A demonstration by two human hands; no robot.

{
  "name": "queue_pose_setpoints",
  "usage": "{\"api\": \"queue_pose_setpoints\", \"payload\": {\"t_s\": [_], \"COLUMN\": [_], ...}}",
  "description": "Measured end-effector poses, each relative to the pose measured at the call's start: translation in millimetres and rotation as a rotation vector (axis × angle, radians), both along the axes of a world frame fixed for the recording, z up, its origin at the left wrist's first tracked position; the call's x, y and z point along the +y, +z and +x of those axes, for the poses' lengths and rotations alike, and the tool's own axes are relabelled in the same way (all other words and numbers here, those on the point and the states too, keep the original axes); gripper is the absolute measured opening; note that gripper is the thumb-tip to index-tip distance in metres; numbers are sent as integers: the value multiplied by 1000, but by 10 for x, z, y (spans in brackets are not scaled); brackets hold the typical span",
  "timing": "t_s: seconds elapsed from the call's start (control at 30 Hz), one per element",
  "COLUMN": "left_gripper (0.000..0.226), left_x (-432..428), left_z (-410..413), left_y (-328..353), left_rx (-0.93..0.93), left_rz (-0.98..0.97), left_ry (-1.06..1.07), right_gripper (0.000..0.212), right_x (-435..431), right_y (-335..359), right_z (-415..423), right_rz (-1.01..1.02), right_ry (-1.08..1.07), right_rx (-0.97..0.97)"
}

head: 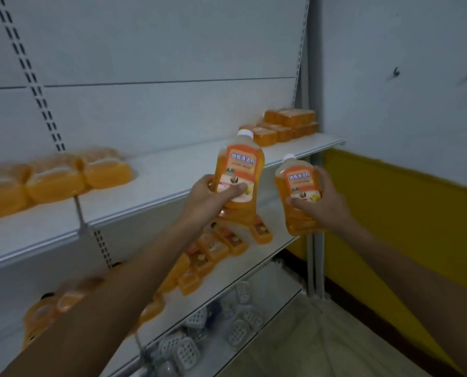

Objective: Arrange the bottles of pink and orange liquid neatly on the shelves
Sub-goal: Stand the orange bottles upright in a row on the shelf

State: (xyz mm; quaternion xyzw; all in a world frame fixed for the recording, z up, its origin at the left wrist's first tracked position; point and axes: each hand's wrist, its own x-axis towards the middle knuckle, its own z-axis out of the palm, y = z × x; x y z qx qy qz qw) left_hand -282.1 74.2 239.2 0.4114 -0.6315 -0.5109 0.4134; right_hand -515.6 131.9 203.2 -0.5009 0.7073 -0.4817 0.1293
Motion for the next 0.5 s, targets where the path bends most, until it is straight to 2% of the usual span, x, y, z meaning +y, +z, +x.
{"api": "queue_pose_setpoints", "payload": {"t_s": [0.17,0.33,0.5], "left_gripper": [51,58,59], "left_x": [-875,-1704,-2345], "left_z": [-496,-941,-1258], "left_y": [439,694,754], "left_rx": [57,171,97], "left_rz": [-107,-52,-93], "left_ry": [24,80,150], "right_gripper": [93,93,95], "right_x": [-815,-1668,-2403], "right_y": [535,885,986], "right_z": [-445,-792,-1118], "right_rz": [-49,-75,-81], "right_ry": [52,80,68], "right_rx": [61,150,174]}}
